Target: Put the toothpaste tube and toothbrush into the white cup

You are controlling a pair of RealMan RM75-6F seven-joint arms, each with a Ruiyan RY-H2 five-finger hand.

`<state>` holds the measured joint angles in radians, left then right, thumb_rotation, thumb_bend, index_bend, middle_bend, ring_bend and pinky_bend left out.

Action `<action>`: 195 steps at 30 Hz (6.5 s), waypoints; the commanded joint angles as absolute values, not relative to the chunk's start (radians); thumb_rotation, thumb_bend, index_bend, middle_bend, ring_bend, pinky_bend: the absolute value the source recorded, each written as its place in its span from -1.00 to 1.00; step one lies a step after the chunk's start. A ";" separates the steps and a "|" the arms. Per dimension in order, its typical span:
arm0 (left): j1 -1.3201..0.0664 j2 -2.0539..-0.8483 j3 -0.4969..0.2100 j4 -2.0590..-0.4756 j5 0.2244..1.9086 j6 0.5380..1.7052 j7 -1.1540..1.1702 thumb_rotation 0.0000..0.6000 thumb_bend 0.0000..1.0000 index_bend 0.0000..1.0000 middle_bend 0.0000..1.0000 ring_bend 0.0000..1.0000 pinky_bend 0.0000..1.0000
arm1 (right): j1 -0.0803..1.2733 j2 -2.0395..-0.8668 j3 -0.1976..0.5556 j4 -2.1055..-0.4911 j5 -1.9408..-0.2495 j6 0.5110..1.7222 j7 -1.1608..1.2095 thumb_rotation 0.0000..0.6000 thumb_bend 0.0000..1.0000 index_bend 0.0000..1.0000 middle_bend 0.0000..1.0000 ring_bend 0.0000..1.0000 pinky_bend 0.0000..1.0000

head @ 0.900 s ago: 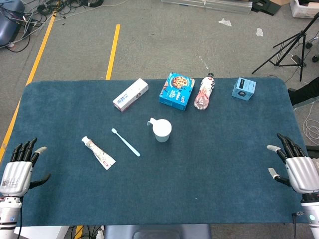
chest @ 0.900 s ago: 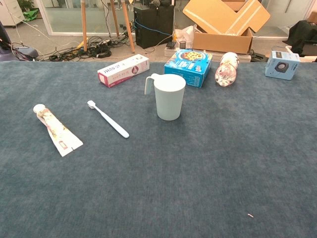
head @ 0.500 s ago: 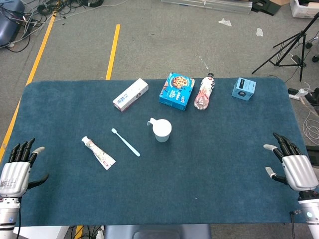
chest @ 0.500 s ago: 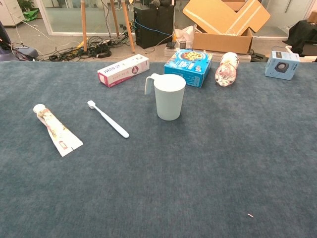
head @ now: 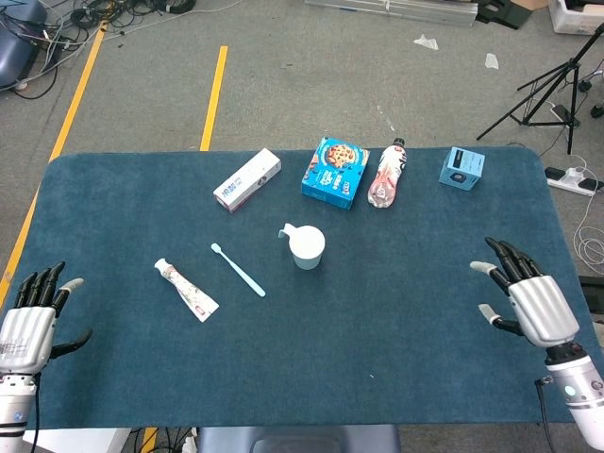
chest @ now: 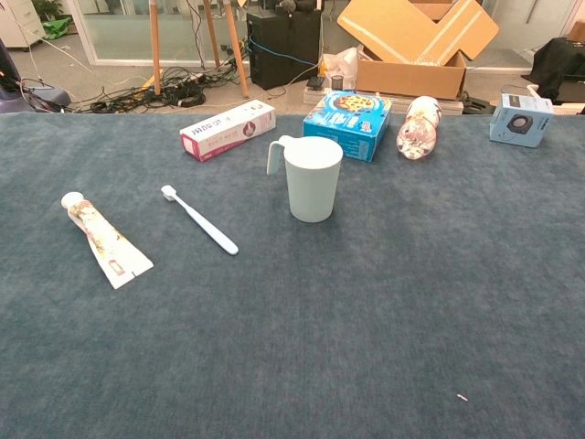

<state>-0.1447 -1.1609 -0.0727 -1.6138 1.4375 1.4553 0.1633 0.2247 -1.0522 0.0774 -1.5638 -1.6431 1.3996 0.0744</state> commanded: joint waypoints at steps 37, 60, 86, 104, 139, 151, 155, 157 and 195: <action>-0.105 -1.094 -0.097 -1.607 1.373 1.472 0.055 1.00 -0.70 -0.52 -0.94 -1.00 -1.00 | 0.937 -1.345 0.243 -1.363 -1.426 0.695 -0.169 1.00 -0.56 -0.28 -1.00 -1.00 -0.65; -0.101 -1.077 -0.112 -1.589 1.337 1.447 0.007 1.00 -0.70 -0.52 -0.94 -1.00 -1.00 | 1.068 -1.501 0.182 -1.163 -1.413 0.615 -0.158 1.00 -0.56 -0.23 -1.00 -1.00 -0.75; -0.093 -1.070 -0.118 -1.580 1.330 1.446 -0.025 1.00 -0.70 -0.52 -0.94 -1.00 -1.00 | 1.131 -1.699 0.129 -0.882 -1.454 0.624 -0.083 1.00 -0.48 0.23 -1.00 -1.00 -0.75; -0.079 -1.060 -0.128 -1.579 1.319 1.468 -0.026 1.00 -0.70 -0.52 -0.94 -1.00 -1.00 | 1.175 -1.750 0.125 -0.811 -1.479 0.631 -0.017 1.00 -0.48 0.24 -1.00 -1.00 -0.75; -0.063 -1.047 -0.144 -1.591 1.291 1.482 -0.012 1.00 -0.70 -0.46 -0.94 -1.00 -1.00 | 1.209 -1.779 0.086 -0.791 -1.539 0.677 0.086 1.00 -0.48 0.18 -1.00 -1.00 -0.75; -0.059 -1.047 -0.140 -1.604 1.303 1.495 0.005 1.00 -0.70 -0.46 -0.94 -1.00 -1.00 | 1.195 -1.743 0.091 -0.848 -1.523 0.687 0.027 1.00 -0.49 -0.38 -1.00 -1.00 -0.75; -0.057 -1.046 -0.139 -1.607 1.307 1.497 0.007 1.00 -0.70 -0.46 -0.94 -1.00 -1.00 | 1.191 -1.733 0.095 -0.865 -1.516 0.691 0.008 1.00 -0.49 -0.50 -1.00 -1.00 -0.75; -0.057 -1.046 -0.138 -1.608 1.308 1.497 0.008 1.00 -0.70 -0.46 -0.94 -1.00 -1.00 | 1.187 -1.724 0.098 -0.879 -1.514 0.699 -0.001 1.00 -0.49 -0.55 -1.00 -1.00 -0.75; -0.236 -0.986 -0.103 -1.569 1.565 1.323 -0.200 1.00 -0.70 -0.46 -0.94 -1.00 -1.00 | 0.694 -1.015 0.032 -1.712 -1.619 1.293 -0.257 1.00 -0.60 -0.57 -1.00 -1.00 -0.75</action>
<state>-0.2089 -0.9910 -0.1020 -1.5942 1.5423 1.3487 -0.1809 0.7244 -1.0324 0.0500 -1.6950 -1.5963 1.2641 -0.2587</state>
